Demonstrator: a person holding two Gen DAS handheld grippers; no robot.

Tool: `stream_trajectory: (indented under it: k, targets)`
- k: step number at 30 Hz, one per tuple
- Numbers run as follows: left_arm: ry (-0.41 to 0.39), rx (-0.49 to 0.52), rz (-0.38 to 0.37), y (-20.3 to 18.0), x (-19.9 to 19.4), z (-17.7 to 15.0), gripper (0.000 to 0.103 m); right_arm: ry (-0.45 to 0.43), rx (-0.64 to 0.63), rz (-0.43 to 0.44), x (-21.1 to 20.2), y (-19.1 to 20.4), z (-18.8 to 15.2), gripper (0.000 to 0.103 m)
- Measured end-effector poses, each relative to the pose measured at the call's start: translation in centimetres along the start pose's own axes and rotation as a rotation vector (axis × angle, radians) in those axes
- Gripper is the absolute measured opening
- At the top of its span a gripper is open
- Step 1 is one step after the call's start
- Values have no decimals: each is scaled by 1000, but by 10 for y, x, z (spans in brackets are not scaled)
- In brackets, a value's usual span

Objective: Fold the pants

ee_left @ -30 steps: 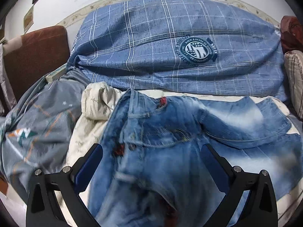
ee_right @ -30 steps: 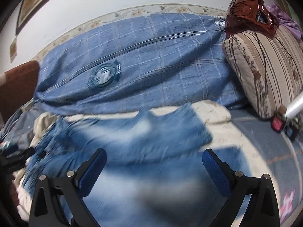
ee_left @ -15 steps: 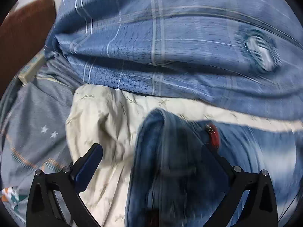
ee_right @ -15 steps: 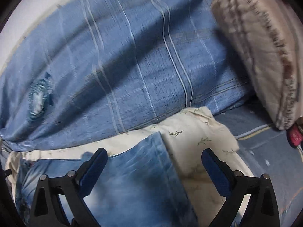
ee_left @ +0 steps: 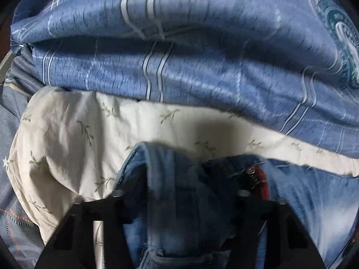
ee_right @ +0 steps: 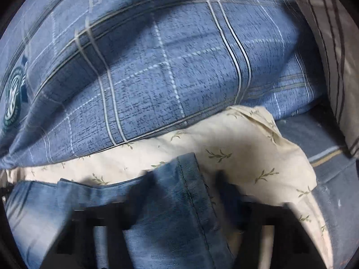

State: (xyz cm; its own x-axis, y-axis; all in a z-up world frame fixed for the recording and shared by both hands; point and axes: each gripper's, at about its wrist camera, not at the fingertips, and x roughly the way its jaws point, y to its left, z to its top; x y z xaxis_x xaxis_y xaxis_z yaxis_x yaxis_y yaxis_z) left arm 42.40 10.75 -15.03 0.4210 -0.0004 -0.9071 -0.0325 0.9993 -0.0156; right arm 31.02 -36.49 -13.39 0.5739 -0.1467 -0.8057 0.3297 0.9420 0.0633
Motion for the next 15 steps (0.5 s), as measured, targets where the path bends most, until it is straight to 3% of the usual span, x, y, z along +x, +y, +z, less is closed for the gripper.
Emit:
stream_trajectory:
  k: [1, 4, 9, 15]
  targets:
    - [-4, 0, -21, -1, -3, -1, 30, -13, -5, 0, -4, 0, 0, 18]
    - [-37, -2, -42, 0, -19, -1, 24, -42, 35, 53, -20, -8, 3, 13]
    - [-170, -53, -122, 18, -75, -14, 22, -146, 89, 102, -68, -18, 8, 10]
    - [-269, -78, -196, 49, -149, -52, 22, -270, 202, 178, -129, -43, 5, 9]
